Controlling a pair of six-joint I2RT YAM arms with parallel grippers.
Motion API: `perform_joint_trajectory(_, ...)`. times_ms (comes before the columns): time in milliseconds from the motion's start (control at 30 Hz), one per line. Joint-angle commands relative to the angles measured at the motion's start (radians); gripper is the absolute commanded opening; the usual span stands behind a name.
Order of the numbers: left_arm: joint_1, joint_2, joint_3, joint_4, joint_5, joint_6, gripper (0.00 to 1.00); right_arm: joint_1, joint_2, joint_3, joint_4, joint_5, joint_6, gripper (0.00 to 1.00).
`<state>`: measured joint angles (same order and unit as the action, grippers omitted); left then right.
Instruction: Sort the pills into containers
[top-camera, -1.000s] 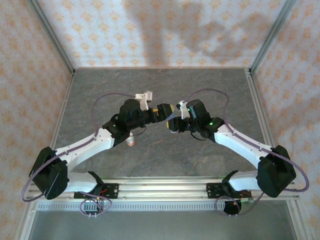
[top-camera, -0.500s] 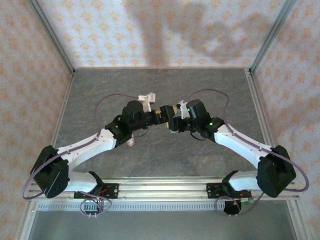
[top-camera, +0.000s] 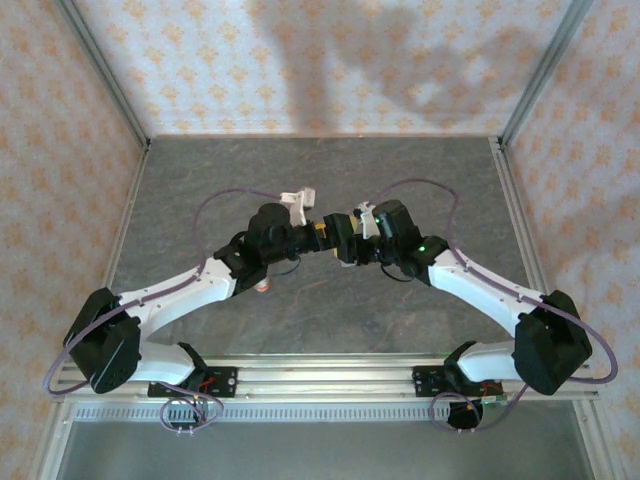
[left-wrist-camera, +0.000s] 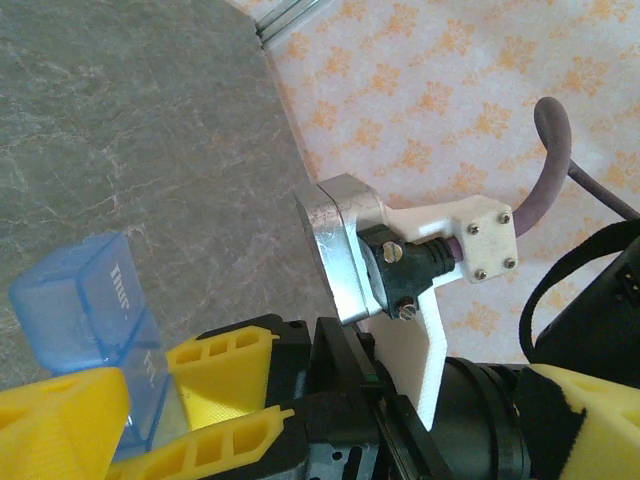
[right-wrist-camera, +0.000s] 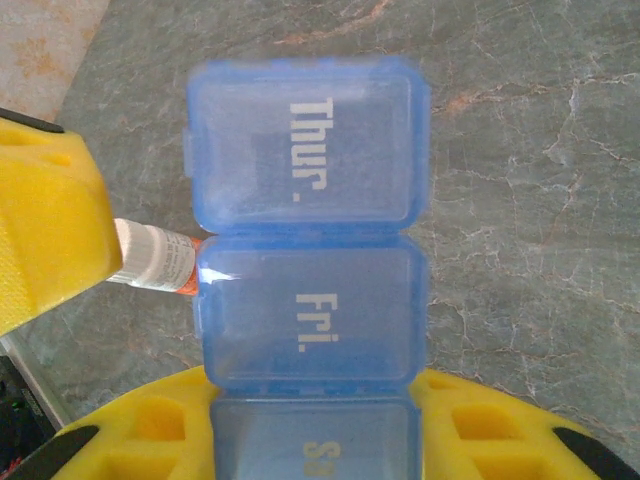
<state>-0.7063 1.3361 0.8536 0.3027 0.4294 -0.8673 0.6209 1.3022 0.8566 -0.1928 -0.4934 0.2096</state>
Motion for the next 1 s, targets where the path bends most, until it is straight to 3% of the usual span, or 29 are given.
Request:
perform_joint_trajectory(0, -0.012, 0.011, 0.016, 0.028, -0.019, -0.007, 1.0, -0.003, -0.018, -0.011, 0.027, 0.019, 0.011, 0.2)
perform_joint_trajectory(300, -0.021, -0.073, -0.001, -0.076, -0.171, 0.054, 1.0, -0.002, -0.034, -0.023, 0.022, 0.04, 0.01, 0.19)
perform_joint_trajectory(967, -0.033, -0.01, -0.001, 0.019, -0.137, -0.004, 1.0, -0.002, -0.038, -0.031, 0.081, 0.015, 0.05, 0.19)
